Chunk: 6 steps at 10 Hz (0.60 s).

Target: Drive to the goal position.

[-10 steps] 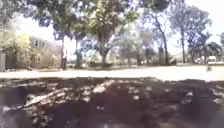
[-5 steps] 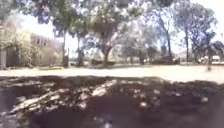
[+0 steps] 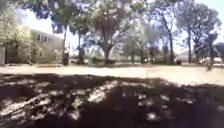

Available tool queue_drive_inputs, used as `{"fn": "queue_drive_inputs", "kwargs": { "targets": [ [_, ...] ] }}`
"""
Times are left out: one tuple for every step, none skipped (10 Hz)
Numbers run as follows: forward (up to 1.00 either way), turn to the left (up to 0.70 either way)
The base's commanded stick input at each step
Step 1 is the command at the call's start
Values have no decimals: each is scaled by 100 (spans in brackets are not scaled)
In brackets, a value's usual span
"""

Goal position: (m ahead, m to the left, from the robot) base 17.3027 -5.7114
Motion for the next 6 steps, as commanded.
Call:
{"fn": "queue_drive_inputs", "kwargs": {
  "targets": [
    [70, 0],
    [70, 0],
    [70, 0],
    [70, 0],
    [70, 0],
    [70, 0]
  ]
}}
